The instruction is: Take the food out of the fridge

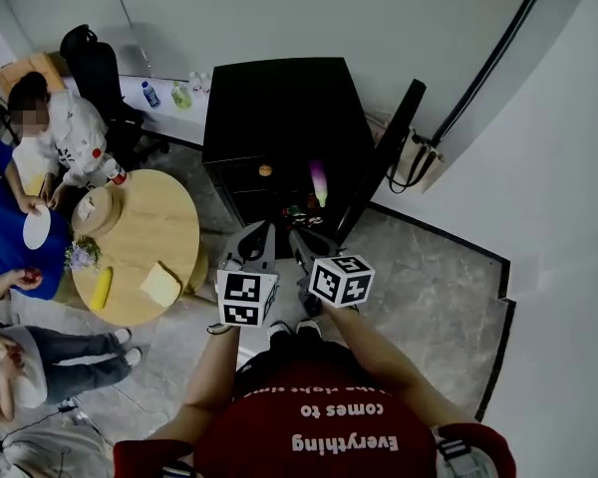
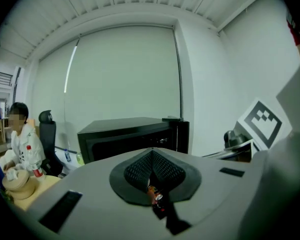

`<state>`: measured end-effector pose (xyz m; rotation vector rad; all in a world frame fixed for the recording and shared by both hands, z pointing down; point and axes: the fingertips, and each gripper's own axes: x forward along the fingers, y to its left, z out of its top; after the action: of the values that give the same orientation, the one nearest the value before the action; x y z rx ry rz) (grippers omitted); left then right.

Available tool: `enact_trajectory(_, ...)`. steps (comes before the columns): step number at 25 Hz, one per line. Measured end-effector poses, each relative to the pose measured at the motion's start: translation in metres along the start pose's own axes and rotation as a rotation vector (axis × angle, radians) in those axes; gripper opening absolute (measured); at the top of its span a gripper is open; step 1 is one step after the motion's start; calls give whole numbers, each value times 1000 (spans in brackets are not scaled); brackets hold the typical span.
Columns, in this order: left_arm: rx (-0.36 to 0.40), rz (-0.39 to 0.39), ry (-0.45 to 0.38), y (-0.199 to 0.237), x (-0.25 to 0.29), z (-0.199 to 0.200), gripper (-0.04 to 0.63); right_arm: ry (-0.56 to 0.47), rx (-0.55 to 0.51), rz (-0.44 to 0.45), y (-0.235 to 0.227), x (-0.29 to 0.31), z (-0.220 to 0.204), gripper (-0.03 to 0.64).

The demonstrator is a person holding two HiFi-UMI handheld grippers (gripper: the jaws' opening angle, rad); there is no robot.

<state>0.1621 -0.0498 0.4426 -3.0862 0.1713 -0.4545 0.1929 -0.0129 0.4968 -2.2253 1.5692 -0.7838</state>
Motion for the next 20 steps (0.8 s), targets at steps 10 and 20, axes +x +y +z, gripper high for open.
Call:
enact_trajectory(10,67,-129,82,-72,43,-24,2,-54,-94,-147,-49,-34,20,12)
enact_trajectory(20,58,-114,110,-60,62,-28,2,48,-174,-228,-84,0,31,175)
